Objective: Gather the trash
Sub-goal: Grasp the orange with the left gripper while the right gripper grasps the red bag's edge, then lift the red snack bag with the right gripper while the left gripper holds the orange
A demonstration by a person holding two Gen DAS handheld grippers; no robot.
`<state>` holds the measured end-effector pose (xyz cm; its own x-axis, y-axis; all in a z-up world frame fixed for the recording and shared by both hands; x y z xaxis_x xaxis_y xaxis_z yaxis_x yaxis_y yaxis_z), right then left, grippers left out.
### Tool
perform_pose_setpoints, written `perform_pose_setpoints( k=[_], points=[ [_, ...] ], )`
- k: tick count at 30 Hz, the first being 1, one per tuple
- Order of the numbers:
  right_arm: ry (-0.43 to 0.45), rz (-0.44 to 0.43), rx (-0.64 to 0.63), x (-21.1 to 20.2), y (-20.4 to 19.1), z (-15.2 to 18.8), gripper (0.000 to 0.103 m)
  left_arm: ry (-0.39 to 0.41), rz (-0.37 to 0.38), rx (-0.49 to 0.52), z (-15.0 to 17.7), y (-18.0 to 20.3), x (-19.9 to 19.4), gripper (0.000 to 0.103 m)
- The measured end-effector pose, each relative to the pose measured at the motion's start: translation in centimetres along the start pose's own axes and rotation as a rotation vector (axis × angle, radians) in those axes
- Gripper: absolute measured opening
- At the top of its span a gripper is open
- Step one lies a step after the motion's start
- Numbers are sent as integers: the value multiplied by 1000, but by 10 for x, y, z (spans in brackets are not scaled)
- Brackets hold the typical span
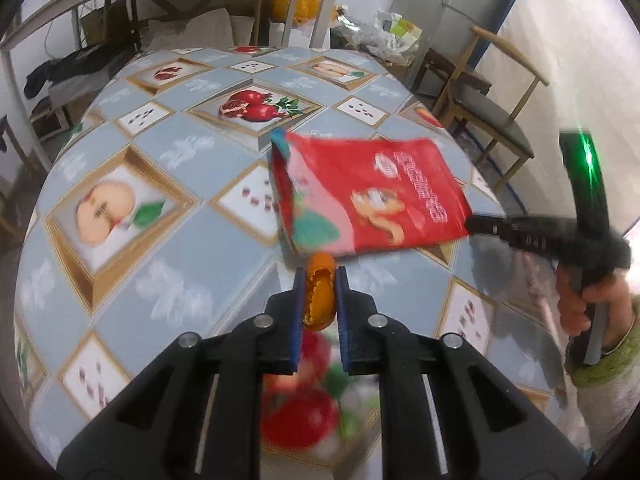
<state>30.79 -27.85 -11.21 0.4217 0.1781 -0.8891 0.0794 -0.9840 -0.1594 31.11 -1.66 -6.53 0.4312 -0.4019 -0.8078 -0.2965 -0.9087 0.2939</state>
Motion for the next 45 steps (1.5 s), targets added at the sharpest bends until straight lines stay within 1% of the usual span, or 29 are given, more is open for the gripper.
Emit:
perform_pose_setpoints(
  k=[5, 8, 12, 14, 17, 20, 22, 25, 27, 29, 31, 32, 33, 34, 35, 37, 39, 41, 43, 45],
  points=[
    [-25, -39, -25, -27, -16, 55, 3, 22, 39, -48, 27, -2, -33, 13],
    [-33, -47, -43, -40, -28, 85, 3, 19, 59, -51, 43, 1, -46, 13],
    [-51, -42, -90, -59, -39, 122, 3, 6, 77, -46, 64, 7, -57, 13],
    [-62, -32, -120, -65, -40, 132, 3, 6, 85, -42, 71, 10, -60, 13],
    [-65, -3, -141, -69, -37, 135, 3, -2, 95, -30, 81, 14, -59, 13],
    [-59, 37, -151, -67, -32, 128, 3, -19, 104, -38, 88, 17, -56, 12],
    [-51, 101, -184, -63, -30, 119, 3, -28, 119, -45, 92, 19, -56, 12],
    [-30, 159, -220, -56, -28, 102, 3, -31, 125, -44, 95, 22, -56, 13],
    [-7, 214, -235, -51, -26, 90, 6, -31, 128, -43, 97, 23, -58, 13],
    [22, 226, -208, -46, -23, 76, 9, -26, 129, -43, 97, 23, -60, 12],
    [49, 198, -134, -42, -16, 66, 20, -22, 129, -48, 97, 22, -61, 13],
    [62, 174, -75, -41, -11, 62, 22, -21, 129, -51, 97, 20, -61, 13],
    [71, 155, -25, -42, -6, 60, 29, -19, 126, -53, 98, 19, -62, 13],
    [84, 121, 44, -43, 0, 59, 33, -18, 123, -57, 98, 17, -62, 13],
    [100, 81, 110, -47, 5, 60, 34, -17, 119, -61, 97, 14, -62, 13],
    [121, 22, 195, -54, 12, 65, 35, -12, 109, -72, 96, 9, -64, 13],
    [132, -20, 246, -63, 14, 72, 36, -2, 96, -90, 93, 0, -65, 13],
    [134, -70, 271, -72, 11, 81, 40, 6, 84, -109, 89, -9, -65, 13],
    [108, -118, 271, -78, 2, 93, 46, 8, 76, -126, 86, -16, -63, 13],
    [76, -154, 262, -77, -9, 102, 47, 3, 69, -135, 82, -20, -57, 13]
  ],
)
Point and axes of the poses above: each gripper's, at about its wrist camera, not at the fingertips, and x roughly the way its jaws point, y to its right, z to its underside, the point moved 3 cm from there along x, roughly the way its jaws point, and after that the axes turned 8 degrees about -x, right-handed, at the moved point
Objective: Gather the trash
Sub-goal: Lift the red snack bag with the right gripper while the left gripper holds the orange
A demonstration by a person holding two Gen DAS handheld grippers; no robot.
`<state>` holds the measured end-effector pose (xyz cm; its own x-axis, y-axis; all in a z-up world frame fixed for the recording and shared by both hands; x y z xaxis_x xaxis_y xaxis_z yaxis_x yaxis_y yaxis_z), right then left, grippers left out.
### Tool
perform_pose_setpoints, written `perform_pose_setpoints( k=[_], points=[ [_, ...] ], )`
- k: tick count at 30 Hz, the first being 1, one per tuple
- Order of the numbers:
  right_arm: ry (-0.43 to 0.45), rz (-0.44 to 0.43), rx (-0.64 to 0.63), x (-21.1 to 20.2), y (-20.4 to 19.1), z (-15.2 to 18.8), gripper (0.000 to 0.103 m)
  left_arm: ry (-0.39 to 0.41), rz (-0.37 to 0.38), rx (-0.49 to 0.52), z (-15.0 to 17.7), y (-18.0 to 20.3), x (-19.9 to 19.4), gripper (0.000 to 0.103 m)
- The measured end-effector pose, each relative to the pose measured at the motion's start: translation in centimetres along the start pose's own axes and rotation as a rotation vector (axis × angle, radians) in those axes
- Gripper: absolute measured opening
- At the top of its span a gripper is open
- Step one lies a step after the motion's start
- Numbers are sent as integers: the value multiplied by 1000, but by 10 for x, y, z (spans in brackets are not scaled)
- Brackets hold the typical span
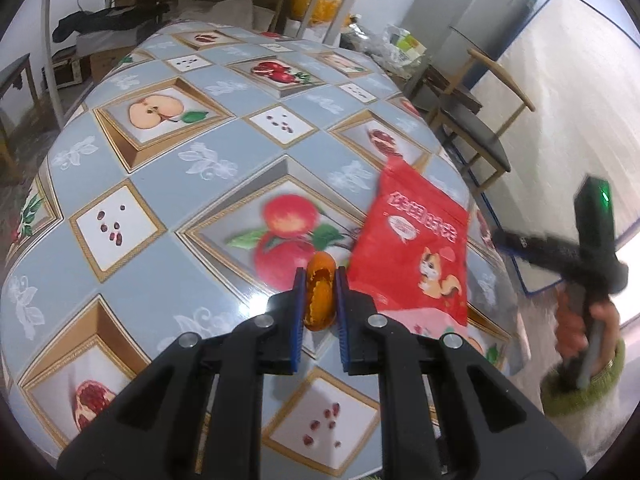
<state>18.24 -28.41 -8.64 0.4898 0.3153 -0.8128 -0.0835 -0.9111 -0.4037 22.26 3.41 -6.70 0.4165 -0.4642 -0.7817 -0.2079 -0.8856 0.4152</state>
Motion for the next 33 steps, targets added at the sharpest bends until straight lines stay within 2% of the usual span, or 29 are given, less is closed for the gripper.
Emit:
perform_pose_setpoints(
  k=[4, 7, 10, 13, 16, 22, 24, 28, 33],
  points=[
    [-63, -8, -4, 19, -9, 15, 47, -36, -12, 4, -4, 1, 18, 13],
    [-61, -23, -5, 29, -14, 13, 47, -82, -7, 15, 0, 7, 32, 13],
    [-62, -91, 23, 38, -17, 6, 47, -113, -4, 46, 10, 17, 40, 13],
    [-53, -160, 79, 43, -14, 0, 47, -99, -32, 100, 16, 25, 39, 13],
    [-57, -213, 139, 43, -6, 1, 47, -109, -21, 81, 17, 22, 36, 13],
    [-65, -222, 171, 36, -1, 11, 47, -47, 35, 84, 9, 28, 20, 13],
    [-62, -248, 184, 38, 0, 12, 47, -53, 47, 109, 10, 35, 23, 13],
    [-79, -331, 230, 46, 2, 11, 47, -126, 26, 135, 20, 43, 44, 13],
    [-102, -426, 254, 56, -4, 15, 47, -129, 34, 125, 24, 45, 46, 13]
  ],
)
Point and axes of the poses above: each gripper's, at about its wrist camera, not at the fingertips, and x roughly the way its jaws point, y to its right, z to its underside, the point moved 3 cm from there along x, roughly the way its jaws point, and after that the axes turned 8 degrees about -x, right-handed, at the moved point
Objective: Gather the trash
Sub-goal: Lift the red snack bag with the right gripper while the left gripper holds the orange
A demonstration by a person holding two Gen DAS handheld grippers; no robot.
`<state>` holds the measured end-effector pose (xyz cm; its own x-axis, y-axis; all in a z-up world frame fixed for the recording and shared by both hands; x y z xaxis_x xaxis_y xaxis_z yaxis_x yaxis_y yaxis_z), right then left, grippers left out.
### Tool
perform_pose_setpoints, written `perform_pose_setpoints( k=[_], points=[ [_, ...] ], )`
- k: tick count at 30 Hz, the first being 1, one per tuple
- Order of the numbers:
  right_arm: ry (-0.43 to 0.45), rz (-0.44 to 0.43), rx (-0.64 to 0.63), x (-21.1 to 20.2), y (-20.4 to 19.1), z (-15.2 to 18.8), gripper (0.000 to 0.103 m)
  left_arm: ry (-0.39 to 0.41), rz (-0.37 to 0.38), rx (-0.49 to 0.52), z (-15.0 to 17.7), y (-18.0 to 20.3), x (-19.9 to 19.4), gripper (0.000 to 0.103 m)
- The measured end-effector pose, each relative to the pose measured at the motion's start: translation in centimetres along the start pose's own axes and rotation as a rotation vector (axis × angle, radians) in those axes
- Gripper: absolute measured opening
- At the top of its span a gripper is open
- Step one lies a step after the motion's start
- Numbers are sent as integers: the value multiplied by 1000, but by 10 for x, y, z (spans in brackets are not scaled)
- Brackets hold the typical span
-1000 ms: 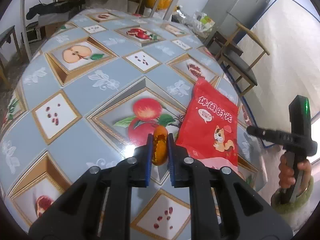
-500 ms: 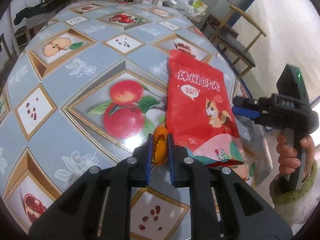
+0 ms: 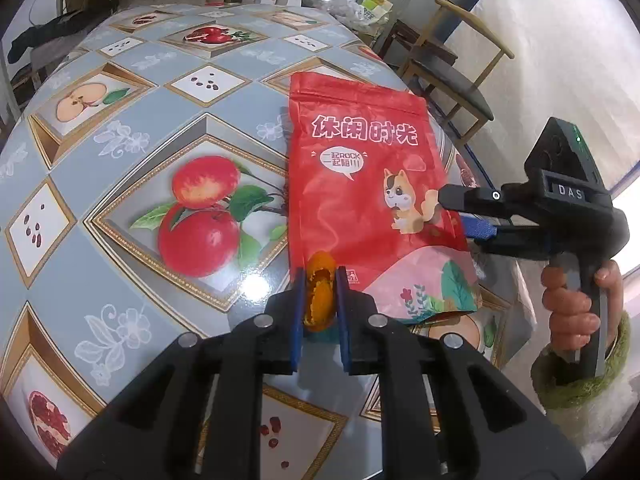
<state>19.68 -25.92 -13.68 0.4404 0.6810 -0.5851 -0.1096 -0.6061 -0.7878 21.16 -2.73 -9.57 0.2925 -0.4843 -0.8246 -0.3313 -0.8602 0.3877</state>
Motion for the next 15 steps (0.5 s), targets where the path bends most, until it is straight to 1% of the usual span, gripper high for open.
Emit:
perform_pose_setpoints(
  k=[1, 2, 3, 5, 6, 8, 11, 13, 15],
  points=[
    [-6, -37, 10, 3, 0, 2, 47, 0, -1, 0, 0, 0, 0, 13],
    [-12, -94, 28, 6, 0, 4, 47, 1, -4, 2, 1, 0, 0, 13],
    [-16, -125, 40, 9, -1, 5, 47, 1, -6, 5, 1, 1, 1, 13],
    [-15, -170, 54, 11, -2, 6, 47, -2, -7, 6, 2, 1, 2, 13],
    [-11, -173, 50, 12, -3, 6, 46, -2, -7, 7, 2, 1, 2, 13],
    [-1, -116, 25, 13, -5, 7, 42, -4, -8, 8, 2, 1, 2, 13],
    [-3, -41, -5, 16, -8, 8, 29, -3, -1, 1, 1, -1, 1, 13],
    [-4, -13, -16, 18, -10, 8, 13, -1, 4, -4, 1, -2, 0, 13],
    [1, 4, -26, 18, -12, 7, 9, 5, 13, -11, 0, -3, -2, 13]
  ],
)
Point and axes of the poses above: each gripper's, at about its wrist camera, not at the fingertips, and x roughly the way its jaws point, y to its right, z to its underside, the point moved 3 cm from there along x, roughly the way its jaws point, and after that the axes turned 8 degrees about -x, right-handed, at the moved point
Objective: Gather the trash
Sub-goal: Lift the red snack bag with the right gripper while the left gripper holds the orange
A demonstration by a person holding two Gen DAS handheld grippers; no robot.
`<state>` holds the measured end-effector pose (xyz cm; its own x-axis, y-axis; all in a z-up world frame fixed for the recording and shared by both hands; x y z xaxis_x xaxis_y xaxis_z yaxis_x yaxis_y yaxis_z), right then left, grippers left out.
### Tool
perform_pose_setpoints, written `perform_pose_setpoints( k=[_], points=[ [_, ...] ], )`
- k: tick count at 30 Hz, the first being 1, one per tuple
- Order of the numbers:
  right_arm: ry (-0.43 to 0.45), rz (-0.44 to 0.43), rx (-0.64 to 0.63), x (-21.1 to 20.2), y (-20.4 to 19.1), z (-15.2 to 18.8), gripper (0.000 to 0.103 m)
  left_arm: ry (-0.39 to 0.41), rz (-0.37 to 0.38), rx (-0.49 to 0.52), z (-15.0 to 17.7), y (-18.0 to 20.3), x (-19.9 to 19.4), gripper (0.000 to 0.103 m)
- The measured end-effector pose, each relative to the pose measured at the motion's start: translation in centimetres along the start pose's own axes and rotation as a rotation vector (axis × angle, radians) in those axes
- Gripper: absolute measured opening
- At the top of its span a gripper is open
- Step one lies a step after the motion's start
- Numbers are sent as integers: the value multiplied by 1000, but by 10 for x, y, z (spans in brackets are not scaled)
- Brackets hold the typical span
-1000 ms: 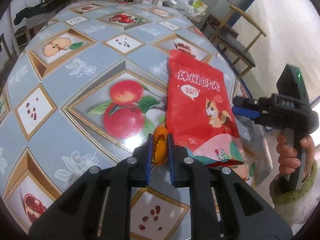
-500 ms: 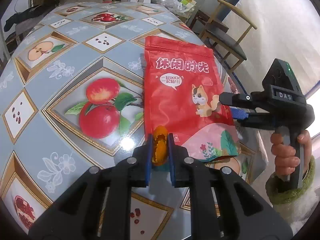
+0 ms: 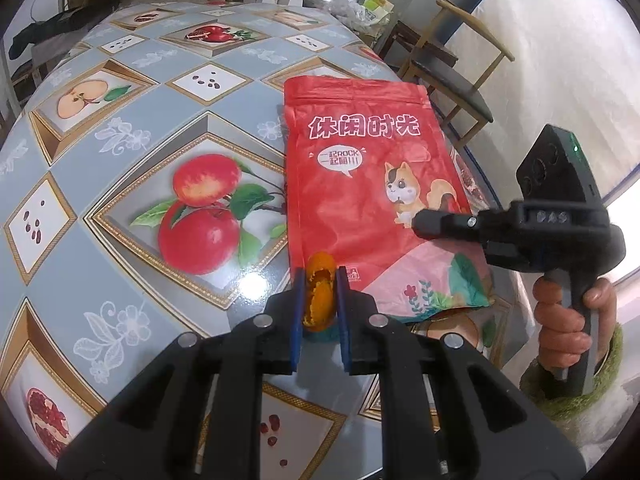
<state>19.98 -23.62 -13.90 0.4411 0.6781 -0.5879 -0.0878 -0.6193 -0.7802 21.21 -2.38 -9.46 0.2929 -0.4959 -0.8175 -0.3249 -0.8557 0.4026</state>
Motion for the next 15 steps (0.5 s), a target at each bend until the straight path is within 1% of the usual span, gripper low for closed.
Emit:
perform_pose_setpoints(
  k=[3, 10, 15],
  points=[
    [16, 6, -17, -1, -4, -2, 5, 13, 11, -7, -2, -1, -5, 13],
    [51, 65, -86, -16, -13, -6, 3, 60, 25, -24, -11, -3, -24, 13],
    [82, 89, -108, -28, -15, -10, 3, 96, 15, -43, -17, -9, -37, 13]
  ],
)
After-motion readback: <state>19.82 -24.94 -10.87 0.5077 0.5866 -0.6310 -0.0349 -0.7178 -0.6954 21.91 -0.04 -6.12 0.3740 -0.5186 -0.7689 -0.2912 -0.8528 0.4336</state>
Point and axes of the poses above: each gripper's, at about its wrist camera, not at the fingertips, and x roughly the way its jaws point, y to its right, z to its underside, the point moved 3 cm from there along x, roughly the way its jaws point, and after that the axes turned 8 degrees about -x, right-handed, at the moved point
